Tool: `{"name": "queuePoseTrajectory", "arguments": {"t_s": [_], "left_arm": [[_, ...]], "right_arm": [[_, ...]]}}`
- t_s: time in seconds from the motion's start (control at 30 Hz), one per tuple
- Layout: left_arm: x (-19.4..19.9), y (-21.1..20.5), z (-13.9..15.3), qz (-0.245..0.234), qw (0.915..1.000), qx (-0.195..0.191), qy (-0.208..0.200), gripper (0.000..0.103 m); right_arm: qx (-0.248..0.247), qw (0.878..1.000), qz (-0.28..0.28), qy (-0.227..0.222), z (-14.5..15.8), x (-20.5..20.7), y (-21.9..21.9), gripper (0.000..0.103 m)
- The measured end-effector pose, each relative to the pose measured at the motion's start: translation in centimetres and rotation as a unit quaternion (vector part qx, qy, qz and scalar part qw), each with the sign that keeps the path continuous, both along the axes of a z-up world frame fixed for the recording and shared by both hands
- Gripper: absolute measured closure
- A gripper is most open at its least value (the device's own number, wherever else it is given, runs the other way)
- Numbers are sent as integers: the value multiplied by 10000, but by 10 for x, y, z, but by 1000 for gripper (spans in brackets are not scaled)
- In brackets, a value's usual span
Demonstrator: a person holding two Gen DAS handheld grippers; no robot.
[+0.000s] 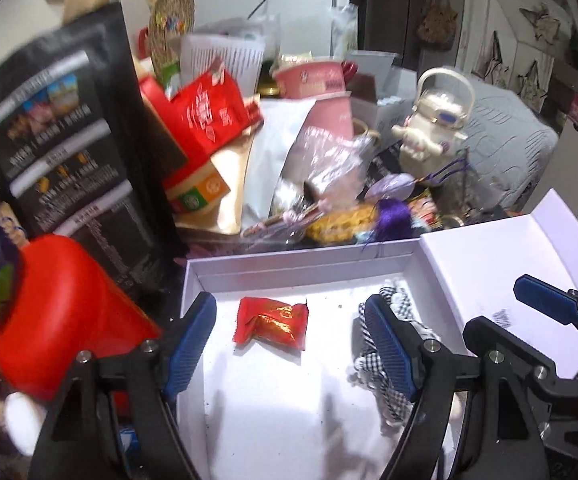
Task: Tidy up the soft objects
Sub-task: 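Open the left tool to drop the candy while the right tool releases the doll into the box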
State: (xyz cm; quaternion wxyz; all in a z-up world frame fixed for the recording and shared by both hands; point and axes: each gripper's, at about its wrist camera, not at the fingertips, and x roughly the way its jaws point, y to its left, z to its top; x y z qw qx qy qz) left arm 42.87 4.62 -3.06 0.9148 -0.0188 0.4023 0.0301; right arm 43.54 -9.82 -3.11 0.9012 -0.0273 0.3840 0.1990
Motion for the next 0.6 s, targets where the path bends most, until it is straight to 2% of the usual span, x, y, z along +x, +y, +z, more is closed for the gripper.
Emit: {"name": "queuePoseTrajectory", "arguments": {"t_s": [0.27, 0.6], "left_arm": [[-37, -4, 42, -30, 9986, 46, -531, 27], [-100, -15, 98, -204, 9923, 133, -1212, 27]], "right_arm": [[109, 9990, -30, -432, 37, -34, -10, 37], [224, 9944, -25, -1034, 85, -90, -26, 36]]}}
